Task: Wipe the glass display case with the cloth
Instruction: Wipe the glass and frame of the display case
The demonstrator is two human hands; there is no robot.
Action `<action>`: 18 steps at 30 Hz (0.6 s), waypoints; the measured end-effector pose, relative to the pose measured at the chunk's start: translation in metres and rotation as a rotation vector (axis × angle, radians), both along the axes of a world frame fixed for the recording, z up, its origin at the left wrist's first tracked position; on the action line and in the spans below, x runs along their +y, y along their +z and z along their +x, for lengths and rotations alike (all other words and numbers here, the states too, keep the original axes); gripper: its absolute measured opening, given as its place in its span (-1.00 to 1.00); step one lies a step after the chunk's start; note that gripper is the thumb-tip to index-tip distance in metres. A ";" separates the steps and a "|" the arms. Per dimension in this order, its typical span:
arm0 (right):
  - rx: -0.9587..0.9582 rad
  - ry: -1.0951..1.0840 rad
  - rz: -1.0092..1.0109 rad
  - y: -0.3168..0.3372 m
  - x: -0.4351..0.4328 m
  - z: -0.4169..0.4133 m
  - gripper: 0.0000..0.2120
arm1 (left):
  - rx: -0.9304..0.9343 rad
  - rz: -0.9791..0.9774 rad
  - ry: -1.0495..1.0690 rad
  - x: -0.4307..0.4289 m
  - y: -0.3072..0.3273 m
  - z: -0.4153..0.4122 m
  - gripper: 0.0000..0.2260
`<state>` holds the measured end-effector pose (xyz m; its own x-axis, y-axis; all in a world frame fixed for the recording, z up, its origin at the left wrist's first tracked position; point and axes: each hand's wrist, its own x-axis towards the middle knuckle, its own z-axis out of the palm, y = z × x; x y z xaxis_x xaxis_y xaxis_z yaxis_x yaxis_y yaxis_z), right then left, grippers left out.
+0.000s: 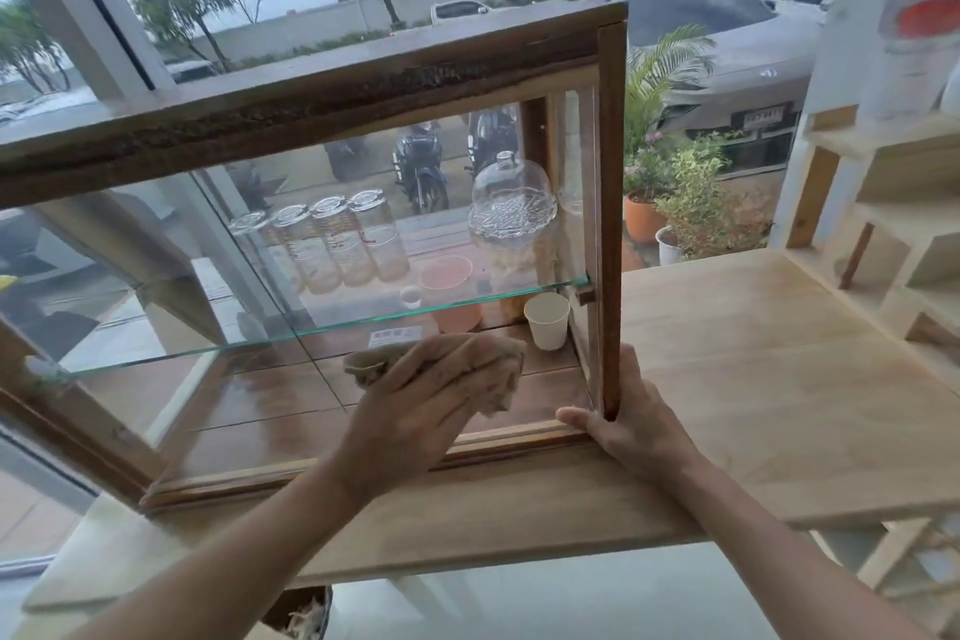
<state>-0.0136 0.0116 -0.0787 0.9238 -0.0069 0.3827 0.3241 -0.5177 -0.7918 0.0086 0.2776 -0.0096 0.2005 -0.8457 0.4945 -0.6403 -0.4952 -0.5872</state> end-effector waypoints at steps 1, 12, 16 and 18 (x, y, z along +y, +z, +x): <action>-0.002 0.002 -0.003 -0.001 0.001 0.001 -0.36 | 0.003 0.000 0.011 0.013 -0.012 0.000 -0.63; -0.096 0.114 0.199 0.065 -0.005 0.010 -0.20 | 0.137 0.046 0.003 0.009 -0.044 -0.012 -0.60; -0.169 0.048 0.088 0.085 -0.003 0.013 -0.25 | 0.217 0.002 -0.054 -0.030 -0.061 -0.016 -0.62; -0.169 0.036 0.083 0.084 -0.003 0.011 -0.30 | 0.209 -0.019 -0.077 -0.048 -0.058 -0.012 -0.62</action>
